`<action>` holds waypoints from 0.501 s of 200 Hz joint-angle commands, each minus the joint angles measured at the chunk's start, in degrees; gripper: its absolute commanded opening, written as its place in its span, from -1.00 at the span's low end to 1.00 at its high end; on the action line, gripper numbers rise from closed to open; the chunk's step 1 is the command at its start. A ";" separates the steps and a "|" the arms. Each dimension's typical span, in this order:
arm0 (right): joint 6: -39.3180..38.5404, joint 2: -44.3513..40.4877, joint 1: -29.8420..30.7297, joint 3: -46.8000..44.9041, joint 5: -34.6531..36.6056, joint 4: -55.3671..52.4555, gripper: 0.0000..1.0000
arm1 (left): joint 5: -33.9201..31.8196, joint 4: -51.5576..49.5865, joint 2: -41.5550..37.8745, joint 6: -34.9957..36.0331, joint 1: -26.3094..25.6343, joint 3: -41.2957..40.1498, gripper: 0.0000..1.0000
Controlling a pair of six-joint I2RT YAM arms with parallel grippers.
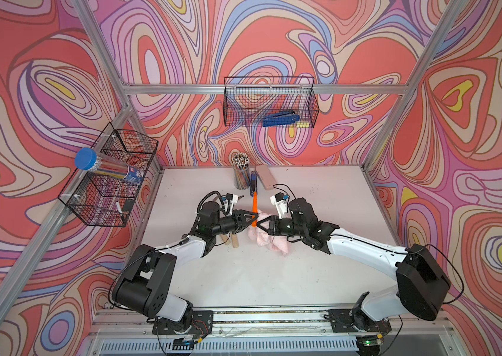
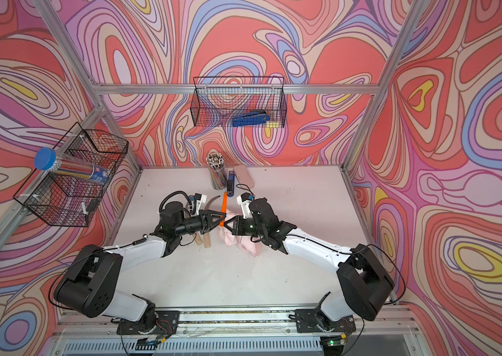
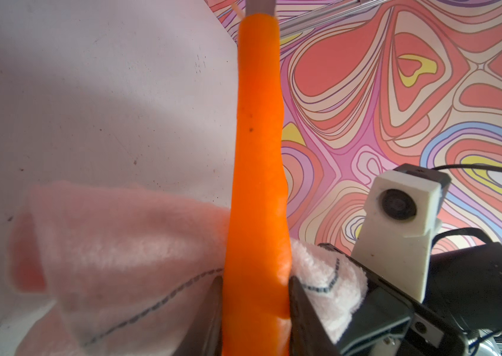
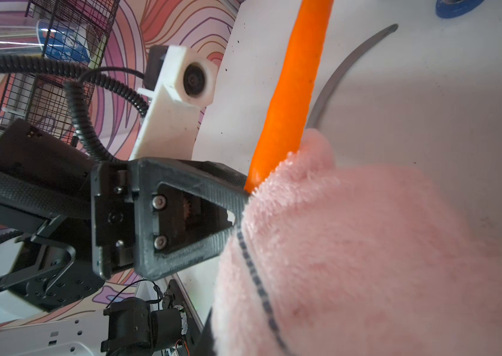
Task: Wipe small sickles with rags
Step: Wipe the small sickle.
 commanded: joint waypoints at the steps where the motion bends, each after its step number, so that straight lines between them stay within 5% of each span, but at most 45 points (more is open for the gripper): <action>1: -2.97 1.09 0.67 4.86 1.76 -0.23 -1.00 | 0.37 3.63 0.86 -0.79 -0.28 0.57 -1.00; 100: -6.05 16.34 -6.31 23.22 4.06 -6.81 -1.00 | 1.13 7.07 0.85 -3.43 -0.25 -0.19 -1.00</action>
